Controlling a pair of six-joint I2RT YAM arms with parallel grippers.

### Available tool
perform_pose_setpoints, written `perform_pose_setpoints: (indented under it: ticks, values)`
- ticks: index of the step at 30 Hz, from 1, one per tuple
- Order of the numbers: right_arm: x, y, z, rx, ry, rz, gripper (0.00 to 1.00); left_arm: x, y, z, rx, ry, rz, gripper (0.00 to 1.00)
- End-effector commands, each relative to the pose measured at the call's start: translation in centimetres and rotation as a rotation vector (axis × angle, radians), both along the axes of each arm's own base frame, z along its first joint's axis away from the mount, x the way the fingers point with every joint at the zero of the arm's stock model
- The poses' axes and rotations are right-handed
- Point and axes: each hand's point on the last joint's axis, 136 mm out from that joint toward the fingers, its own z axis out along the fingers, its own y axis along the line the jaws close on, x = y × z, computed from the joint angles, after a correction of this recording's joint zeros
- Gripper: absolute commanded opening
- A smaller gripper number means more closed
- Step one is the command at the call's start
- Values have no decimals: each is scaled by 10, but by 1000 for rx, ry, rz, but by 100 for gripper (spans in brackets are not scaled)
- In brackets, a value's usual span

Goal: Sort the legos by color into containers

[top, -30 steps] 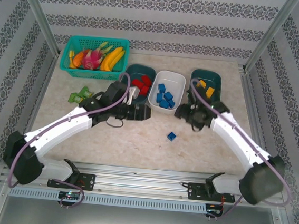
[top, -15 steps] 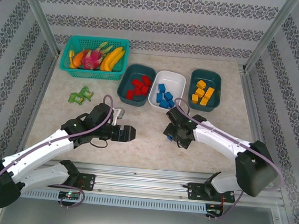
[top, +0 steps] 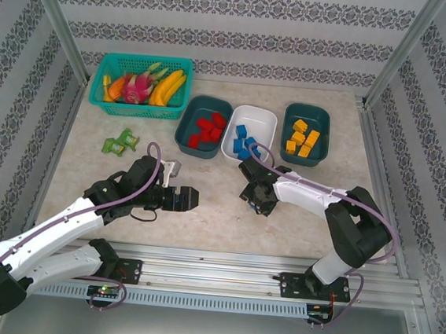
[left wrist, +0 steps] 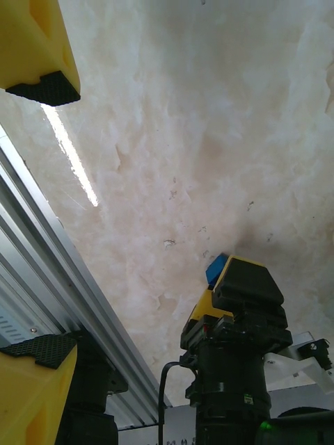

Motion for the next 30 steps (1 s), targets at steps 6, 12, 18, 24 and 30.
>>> perform_pose_setpoints:
  ticks: [6, 12, 18, 24, 30]
  values:
    - [7, -9, -8, -40, 27, -10, 42, 0, 0, 4, -5, -4, 18, 88]
    - [12, -8, 4, -48, -1, 27, 31, 5, -4, 8, -11, -10, 20, 88]
    - [46, 9, 72, -119, -160, 212, 29, 26, -12, 24, -16, -38, 66, 88]
    - [97, 12, 123, -163, -289, 297, 29, 70, -32, 57, -49, -78, 91, 88]
    - [160, 17, 131, -143, -322, 317, 28, 128, -47, 66, -96, -94, 123, 88]
